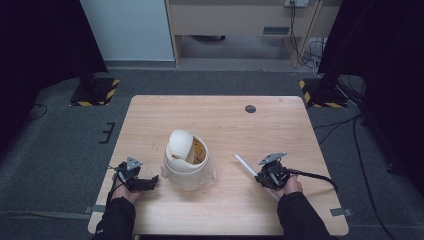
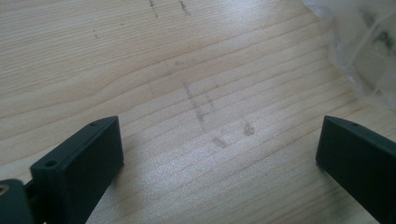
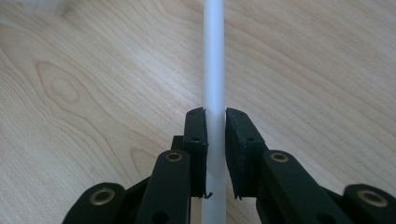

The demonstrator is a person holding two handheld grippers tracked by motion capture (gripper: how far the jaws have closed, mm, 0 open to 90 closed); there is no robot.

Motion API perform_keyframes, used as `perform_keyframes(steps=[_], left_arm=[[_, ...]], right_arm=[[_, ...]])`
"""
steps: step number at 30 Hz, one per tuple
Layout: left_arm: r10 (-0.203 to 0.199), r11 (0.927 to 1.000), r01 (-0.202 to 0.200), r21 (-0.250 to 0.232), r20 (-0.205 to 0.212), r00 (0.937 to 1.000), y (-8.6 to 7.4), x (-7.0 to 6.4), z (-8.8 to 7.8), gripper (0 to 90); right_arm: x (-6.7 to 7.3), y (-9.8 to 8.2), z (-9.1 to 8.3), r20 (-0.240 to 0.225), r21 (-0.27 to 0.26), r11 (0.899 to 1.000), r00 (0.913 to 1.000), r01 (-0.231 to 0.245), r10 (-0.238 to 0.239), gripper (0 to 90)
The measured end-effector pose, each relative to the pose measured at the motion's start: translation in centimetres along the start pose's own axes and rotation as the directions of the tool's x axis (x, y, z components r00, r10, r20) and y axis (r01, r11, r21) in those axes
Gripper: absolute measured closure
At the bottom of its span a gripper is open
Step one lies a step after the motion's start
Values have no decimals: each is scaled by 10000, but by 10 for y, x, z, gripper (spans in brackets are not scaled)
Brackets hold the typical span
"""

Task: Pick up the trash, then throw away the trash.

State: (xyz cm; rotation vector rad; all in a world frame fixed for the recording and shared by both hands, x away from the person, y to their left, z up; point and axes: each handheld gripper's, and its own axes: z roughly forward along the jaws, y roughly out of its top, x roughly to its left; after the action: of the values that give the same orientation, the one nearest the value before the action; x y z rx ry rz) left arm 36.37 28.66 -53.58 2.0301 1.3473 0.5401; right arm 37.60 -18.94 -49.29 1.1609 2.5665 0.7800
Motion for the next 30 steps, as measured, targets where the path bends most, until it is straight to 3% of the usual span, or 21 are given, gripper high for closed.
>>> perform_keyframes(steps=[4, 8, 10, 11, 13, 14, 17, 20, 22, 26, 27, 30], left_arm=[[-423, 9991, 423, 7, 285, 9987, 3, 1, -4, 73], [-326, 9994, 330, -101, 440, 9985, 5, -1, -7, 97], [-301, 9968, 340, -725, 549, 9980, 10, -1, -14, 107], [-301, 9968, 340, -725, 549, 9980, 10, -1, -14, 108], [-415, 9915, 483, -1206, 584, 9974, 12, -1, -20, 112], [-529, 9843, 625, -1650, 614, 9967, 15, -1, -25, 112], [-634, 9700, 782, -2303, 709, 9955, 18, -2, -34, 115], [-898, 9446, 1134, -3080, 898, 9919, 23, -4, -45, 114], [-863, 9277, 1142, -3554, 933, 9919, 25, -5, -52, 115], [-922, 8967, 1253, -4245, 977, 9909, 30, -4, -64, 113], [-922, 8967, 1253, -4245, 977, 9909, 30, -4, -64, 109], [-1061, 8744, 1430, -4637, 1049, 9888, 33, -3, -74, 109]], right_arm=[[-3, 1, -7, -8, -530, 9985, 9999, -125, 125, 790], [-5, 2, -11, -6, -813, 9964, 9998, -220, 220, 791], [-6, 3, -16, -23, -1164, 9926, 9994, -352, 352, 791], [-6, 3, -16, -23, -1164, 9926, 9994, -352, 352, 791], [-9, 4, -22, 56, -1598, 9861, 9989, -456, 471, 791], [-11, 4, -24, 65, -1817, 9822, 9987, -479, 499, 791], [-14, 5, -34, 11, -2463, 9668, 9975, -687, 712, 791], [-17, 5, -43, -106, -3102, 9463, 9957, -908, 921, 791], [-20, 5, -49, -101, -3376, 9365, 9952, -946, 969, 790], [-22, 7, -59, -123, -3949, 9127, 9940, -1048, 1088, 791], [-22, 7, -59, -123, -3949, 9127, 9940, -1048, 1088, 791], [-20, 9, -68, -112, -4453, 8903, 9948, -953, 1009, 791]])
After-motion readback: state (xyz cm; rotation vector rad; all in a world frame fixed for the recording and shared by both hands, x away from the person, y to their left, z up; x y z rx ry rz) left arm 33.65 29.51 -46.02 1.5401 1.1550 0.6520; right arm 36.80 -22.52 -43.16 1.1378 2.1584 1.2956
